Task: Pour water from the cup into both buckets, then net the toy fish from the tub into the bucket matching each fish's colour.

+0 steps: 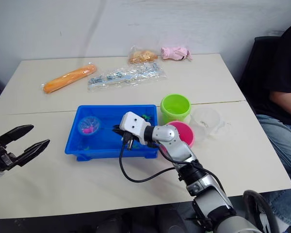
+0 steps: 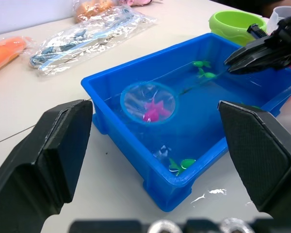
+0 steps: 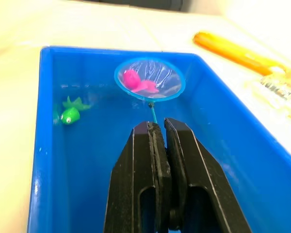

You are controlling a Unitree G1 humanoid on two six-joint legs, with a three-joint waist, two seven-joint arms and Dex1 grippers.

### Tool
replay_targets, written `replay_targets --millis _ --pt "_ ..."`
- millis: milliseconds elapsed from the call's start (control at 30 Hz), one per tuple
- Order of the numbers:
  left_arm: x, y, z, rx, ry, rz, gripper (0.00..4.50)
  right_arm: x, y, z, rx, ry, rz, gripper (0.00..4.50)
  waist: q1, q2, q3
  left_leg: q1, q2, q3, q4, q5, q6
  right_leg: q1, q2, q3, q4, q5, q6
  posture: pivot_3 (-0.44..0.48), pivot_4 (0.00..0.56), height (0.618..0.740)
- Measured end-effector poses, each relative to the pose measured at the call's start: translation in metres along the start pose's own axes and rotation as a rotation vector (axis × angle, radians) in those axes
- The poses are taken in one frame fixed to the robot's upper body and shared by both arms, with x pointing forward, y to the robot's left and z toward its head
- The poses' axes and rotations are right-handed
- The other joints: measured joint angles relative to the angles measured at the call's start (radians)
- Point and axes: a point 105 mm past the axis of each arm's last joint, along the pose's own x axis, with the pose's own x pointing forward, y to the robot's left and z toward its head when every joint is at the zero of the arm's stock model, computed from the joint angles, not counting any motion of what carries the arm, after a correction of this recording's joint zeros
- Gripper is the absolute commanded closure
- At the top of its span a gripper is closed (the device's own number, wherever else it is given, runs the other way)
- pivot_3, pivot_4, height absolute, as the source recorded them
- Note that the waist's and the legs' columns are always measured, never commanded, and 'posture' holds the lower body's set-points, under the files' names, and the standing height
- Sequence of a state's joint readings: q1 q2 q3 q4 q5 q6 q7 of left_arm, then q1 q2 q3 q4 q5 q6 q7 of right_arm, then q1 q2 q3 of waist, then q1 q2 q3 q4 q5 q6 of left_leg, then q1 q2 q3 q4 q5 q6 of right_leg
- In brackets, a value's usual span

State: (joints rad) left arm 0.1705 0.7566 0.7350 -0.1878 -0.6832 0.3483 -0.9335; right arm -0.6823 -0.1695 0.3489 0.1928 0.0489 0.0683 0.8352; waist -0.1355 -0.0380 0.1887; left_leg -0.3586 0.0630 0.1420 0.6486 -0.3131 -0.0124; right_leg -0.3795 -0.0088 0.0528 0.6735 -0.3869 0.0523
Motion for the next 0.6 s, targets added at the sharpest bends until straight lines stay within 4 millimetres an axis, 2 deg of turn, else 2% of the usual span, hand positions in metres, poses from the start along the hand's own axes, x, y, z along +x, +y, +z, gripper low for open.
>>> replay_targets --millis 133,300,400,600 --pt "0.007 -0.001 0.008 0.034 -0.015 -0.042 0.06 -0.024 -0.010 0.009 -0.018 -0.010 -0.007 4.50 0.003 0.000 0.000 0.000 0.000 0.000 -0.001 0.000 0.000 0.001 0.000 0.000 -0.002 0.000 0.000 0.000 0.150 0.740" --pt "0.027 -0.013 0.020 0.089 0.001 -0.189 0.06 -0.062 -0.012 0.002 -0.002 0.056 -0.004 4.50 0.024 0.001 0.000 -0.001 0.000 -0.001 -0.001 0.000 0.000 0.001 0.000 -0.001 -0.005 0.000 0.000 0.000 0.150 0.740" --pt "0.036 -0.022 0.022 0.103 0.027 -0.290 0.06 -0.079 -0.015 0.007 -0.010 0.063 -0.021 4.50 0.022 0.001 0.001 -0.001 0.000 -0.001 -0.001 0.000 0.000 0.001 0.000 -0.001 -0.004 0.000 0.000 0.000 0.150 0.740" --pt "0.070 -0.042 0.037 0.165 0.050 -0.520 0.06 -0.119 -0.019 0.024 0.012 0.058 -0.105 4.50 0.045 0.002 0.001 -0.002 -0.001 -0.001 0.000 0.000 0.000 0.001 0.000 -0.001 -0.005 0.000 0.000 0.000 0.150 0.740"
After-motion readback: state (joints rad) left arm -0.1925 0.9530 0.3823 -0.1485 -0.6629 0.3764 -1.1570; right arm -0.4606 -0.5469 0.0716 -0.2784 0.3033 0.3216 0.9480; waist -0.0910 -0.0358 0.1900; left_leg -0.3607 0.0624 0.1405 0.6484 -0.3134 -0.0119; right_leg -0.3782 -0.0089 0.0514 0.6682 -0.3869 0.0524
